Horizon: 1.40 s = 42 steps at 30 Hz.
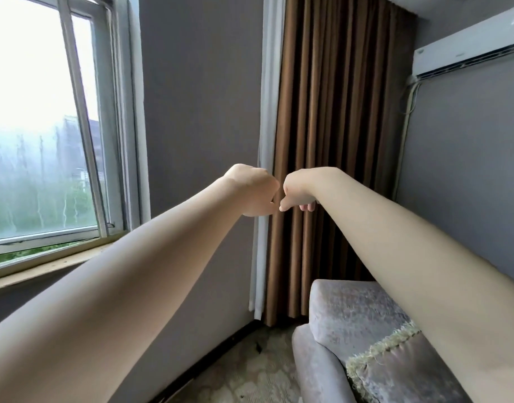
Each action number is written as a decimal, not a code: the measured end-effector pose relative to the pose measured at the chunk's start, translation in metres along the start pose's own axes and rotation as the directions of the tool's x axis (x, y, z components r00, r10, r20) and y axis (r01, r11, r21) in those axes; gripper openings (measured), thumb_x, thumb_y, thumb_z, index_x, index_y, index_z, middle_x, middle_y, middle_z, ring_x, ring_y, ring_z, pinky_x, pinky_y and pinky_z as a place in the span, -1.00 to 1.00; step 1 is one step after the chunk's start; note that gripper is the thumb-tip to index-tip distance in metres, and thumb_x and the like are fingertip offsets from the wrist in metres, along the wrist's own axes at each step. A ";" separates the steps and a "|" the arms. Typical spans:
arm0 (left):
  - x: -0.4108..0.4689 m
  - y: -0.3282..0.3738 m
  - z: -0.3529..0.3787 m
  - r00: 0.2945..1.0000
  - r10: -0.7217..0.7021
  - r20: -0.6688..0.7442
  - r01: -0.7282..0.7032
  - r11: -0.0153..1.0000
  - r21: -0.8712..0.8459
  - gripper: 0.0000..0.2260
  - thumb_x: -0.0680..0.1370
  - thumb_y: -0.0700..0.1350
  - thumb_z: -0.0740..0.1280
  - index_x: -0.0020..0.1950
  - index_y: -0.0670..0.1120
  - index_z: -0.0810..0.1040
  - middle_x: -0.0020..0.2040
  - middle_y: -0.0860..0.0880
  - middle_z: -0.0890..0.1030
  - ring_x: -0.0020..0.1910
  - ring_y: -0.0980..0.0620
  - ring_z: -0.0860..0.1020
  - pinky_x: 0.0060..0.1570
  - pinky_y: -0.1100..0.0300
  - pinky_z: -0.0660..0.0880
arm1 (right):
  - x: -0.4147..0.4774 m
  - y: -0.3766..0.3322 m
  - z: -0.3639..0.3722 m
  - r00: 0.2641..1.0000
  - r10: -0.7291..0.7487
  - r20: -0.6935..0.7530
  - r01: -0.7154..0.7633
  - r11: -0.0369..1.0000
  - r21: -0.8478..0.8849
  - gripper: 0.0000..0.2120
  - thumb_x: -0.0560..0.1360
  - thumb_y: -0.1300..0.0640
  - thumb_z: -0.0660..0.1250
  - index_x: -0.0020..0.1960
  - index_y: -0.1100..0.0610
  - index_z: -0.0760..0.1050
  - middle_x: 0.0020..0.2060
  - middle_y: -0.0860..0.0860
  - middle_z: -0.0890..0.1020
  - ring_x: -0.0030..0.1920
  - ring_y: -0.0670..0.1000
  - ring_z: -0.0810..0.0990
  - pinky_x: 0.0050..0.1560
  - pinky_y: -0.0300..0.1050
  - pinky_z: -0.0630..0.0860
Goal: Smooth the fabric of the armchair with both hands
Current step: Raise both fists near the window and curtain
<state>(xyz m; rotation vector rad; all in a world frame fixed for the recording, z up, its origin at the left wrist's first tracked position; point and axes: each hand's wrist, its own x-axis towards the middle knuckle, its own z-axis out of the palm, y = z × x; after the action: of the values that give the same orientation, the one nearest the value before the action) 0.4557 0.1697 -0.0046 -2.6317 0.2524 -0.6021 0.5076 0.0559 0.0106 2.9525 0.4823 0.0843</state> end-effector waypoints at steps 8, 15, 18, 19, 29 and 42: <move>0.162 -0.072 0.108 0.988 0.146 -0.049 -0.143 0.988 0.049 -0.70 0.55 0.04 0.14 0.19 -0.05 0.49 0.00 -0.02 0.56 -0.11 -0.08 0.54 -0.38 0.16 0.31 | 0.170 0.000 0.013 0.989 0.145 -0.001 -0.144 0.987 0.076 -0.71 0.51 -0.11 0.26 -0.17 0.13 0.46 -0.20 0.04 0.63 -0.13 0.09 0.67 -0.02 -0.03 0.58; 0.288 -0.068 0.201 0.934 0.349 -0.074 -0.351 0.936 -0.016 -0.85 0.54 0.02 0.13 -0.09 -0.05 0.35 -0.24 0.01 0.40 -0.23 -0.07 0.44 -0.41 0.15 0.28 | 0.285 0.045 0.052 0.947 0.287 0.142 -0.294 0.955 0.032 -0.72 0.51 -0.11 0.27 -0.05 0.12 0.46 -0.21 0.05 0.64 -0.21 0.07 0.64 -0.04 -0.05 0.57; 0.343 -0.062 0.234 0.911 0.399 -0.108 -0.405 0.913 -0.047 -0.83 0.54 0.01 0.13 -0.09 -0.07 0.39 -0.18 0.00 0.45 -0.21 -0.07 0.48 -0.39 0.15 0.32 | 0.333 0.074 0.063 0.926 0.348 0.146 -0.353 0.935 0.013 -0.72 0.50 -0.10 0.28 -0.12 0.14 0.47 -0.26 0.04 0.63 -0.25 0.07 0.63 -0.06 -0.06 0.58; 0.362 -0.060 0.245 0.907 0.404 -0.114 -0.412 0.910 -0.052 -0.83 0.54 0.02 0.13 -0.09 -0.07 0.39 -0.17 0.00 0.46 -0.20 -0.07 0.49 -0.36 0.14 0.35 | 0.351 0.085 0.066 0.917 0.368 0.151 -0.371 0.928 -0.008 -0.71 0.50 -0.10 0.27 -0.16 0.14 0.47 -0.27 0.04 0.63 -0.25 0.07 0.64 -0.02 -0.04 0.58; 0.585 -0.066 0.351 0.920 0.366 -0.140 -0.383 0.917 -0.115 -0.78 0.53 0.03 0.13 0.03 -0.05 0.44 -0.12 0.00 0.45 -0.14 -0.07 0.49 -0.30 0.11 0.36 | 0.572 0.180 0.059 0.926 0.378 0.009 -0.379 0.925 0.033 -0.63 0.50 -0.10 0.27 -0.01 0.22 0.55 -0.25 0.05 0.65 -0.28 0.04 0.65 -0.20 -0.11 0.54; 0.828 -0.007 0.478 0.806 0.564 -0.179 -0.590 0.788 -0.176 -0.73 0.53 0.09 0.18 0.08 -0.04 0.49 -0.19 0.02 0.49 -0.11 -0.09 0.51 -0.27 0.12 0.35 | 0.780 0.284 0.143 0.857 0.489 0.160 -0.487 0.872 -0.055 -0.67 0.48 -0.08 0.28 -0.21 0.19 0.54 -0.43 0.04 0.59 -0.32 0.10 0.58 -0.22 -0.13 0.48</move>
<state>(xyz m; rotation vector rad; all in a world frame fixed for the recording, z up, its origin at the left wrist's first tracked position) 1.4077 0.1313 -0.0823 -2.5152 1.1815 -0.5294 1.3458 0.0200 -0.0621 2.9554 -0.3006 -0.1088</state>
